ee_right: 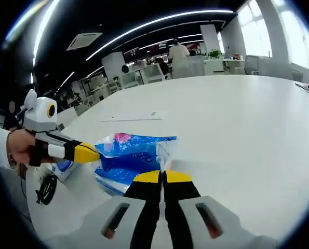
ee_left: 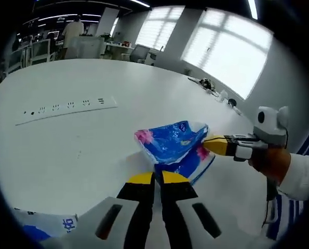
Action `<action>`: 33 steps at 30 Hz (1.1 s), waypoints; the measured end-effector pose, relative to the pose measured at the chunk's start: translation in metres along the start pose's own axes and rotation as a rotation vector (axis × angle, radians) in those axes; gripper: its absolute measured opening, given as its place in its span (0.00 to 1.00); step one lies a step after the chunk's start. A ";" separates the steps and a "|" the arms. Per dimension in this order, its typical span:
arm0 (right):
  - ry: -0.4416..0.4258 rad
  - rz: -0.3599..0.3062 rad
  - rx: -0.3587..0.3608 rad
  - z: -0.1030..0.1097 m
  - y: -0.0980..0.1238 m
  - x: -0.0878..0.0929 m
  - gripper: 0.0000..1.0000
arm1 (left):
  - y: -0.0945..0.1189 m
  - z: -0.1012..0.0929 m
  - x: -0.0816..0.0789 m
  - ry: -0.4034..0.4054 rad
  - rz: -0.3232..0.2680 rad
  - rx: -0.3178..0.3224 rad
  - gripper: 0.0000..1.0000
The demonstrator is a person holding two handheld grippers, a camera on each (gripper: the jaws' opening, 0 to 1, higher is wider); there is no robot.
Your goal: Arrange the tabletop items into an orderly group along one side of the table until the central work area is clear of visible clutter.
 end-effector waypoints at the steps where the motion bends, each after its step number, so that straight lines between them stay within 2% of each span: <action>1: 0.002 0.001 -0.001 0.000 -0.001 0.001 0.00 | -0.002 0.001 0.001 0.005 0.005 -0.010 0.00; 5: -0.002 0.010 0.000 -0.001 -0.006 0.005 0.00 | -0.005 0.002 0.005 0.008 0.019 -0.020 0.00; 21: -0.020 0.037 0.014 -0.008 -0.010 0.014 0.00 | -0.013 0.004 0.007 0.027 0.014 -0.007 0.01; 28: -0.039 0.056 0.019 -0.009 -0.011 0.015 0.03 | -0.014 0.004 0.008 0.010 0.013 -0.009 0.05; 33: -0.043 0.067 0.020 -0.009 -0.011 0.016 0.06 | -0.014 0.004 0.008 0.023 0.011 -0.016 0.13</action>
Point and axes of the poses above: the point that each gripper's makers call its tool centre point, and the gripper's own axes: y roughly backward along the fingers, z roughly to its left, x roughly out of its underside, the point moved 10 cm from there along y, roughly backward along the fingers, and after that the axes turned 8 degrees about y, right-handed, at the moved point
